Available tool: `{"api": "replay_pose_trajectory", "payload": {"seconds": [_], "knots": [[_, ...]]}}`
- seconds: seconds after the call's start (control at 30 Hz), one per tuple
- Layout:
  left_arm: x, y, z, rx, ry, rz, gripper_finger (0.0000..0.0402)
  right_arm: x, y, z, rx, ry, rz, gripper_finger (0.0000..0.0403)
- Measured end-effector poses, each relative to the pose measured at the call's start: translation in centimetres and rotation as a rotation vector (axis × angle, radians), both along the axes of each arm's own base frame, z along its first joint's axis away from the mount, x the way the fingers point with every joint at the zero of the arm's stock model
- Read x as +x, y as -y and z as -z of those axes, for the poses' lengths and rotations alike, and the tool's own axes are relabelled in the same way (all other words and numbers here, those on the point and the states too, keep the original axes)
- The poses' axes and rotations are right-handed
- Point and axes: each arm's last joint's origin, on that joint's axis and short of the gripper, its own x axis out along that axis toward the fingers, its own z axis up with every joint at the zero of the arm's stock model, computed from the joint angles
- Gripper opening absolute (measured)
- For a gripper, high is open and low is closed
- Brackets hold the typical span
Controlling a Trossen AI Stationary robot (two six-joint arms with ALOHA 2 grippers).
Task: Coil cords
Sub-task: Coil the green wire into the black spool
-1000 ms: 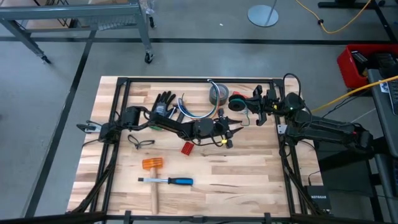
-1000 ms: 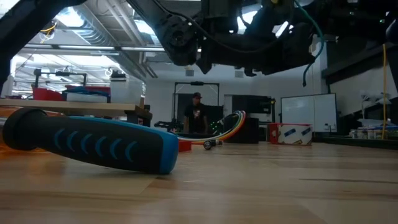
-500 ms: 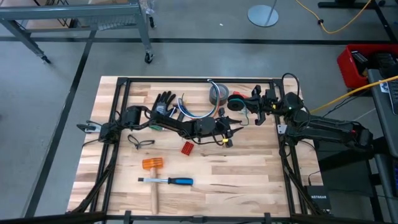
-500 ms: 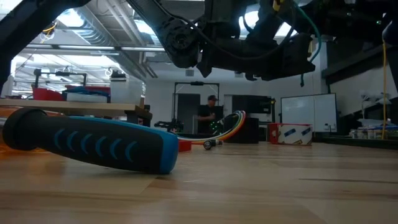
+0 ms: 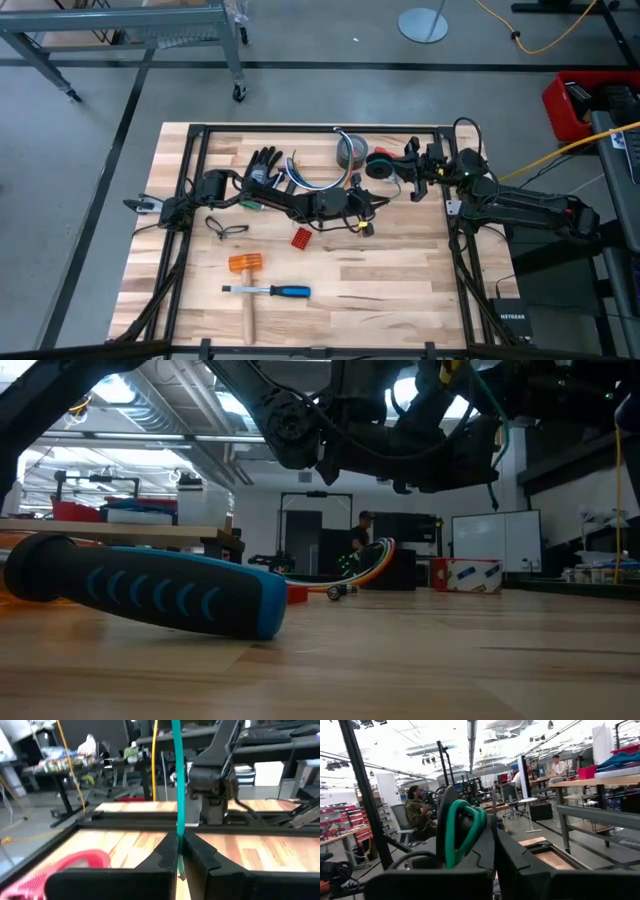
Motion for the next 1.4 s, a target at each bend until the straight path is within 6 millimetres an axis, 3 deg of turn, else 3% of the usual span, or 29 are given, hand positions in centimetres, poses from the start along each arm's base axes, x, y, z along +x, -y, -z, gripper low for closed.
{"api": "replay_pose_trajectory", "payload": {"seconds": [0.43,0.73,0.93,1.13,1.4], "knots": [[-0.3,-0.2,1.7,-0.313,-0.091,-0.122,0.0002,-0.4,-0.5,0.6,0.012,-0.086,-0.114,0.0004],[-2.8,-0.3,-1.0,-0.389,-0.359,-0.201,0.0001,-1.2,-1.1,2.0,0.021,-0.245,-0.150,0.0003],[-3.9,-0.8,-2.9,-0.392,-0.402,-0.222,0.0000,-1.5,-1.2,3.4,0.054,-0.383,-0.159,0.0003],[-4.1,-1.6,-2.8,-0.475,-0.434,-0.183,0.0000,-1.7,-1.4,4.5,0.053,-0.486,-0.170,0.0003],[-5.4,-1.6,-1.6,-0.581,-0.602,-0.220,0.0000,-1.9,-1.3,5.2,0.038,-0.556,-0.127,0.0003]]}}
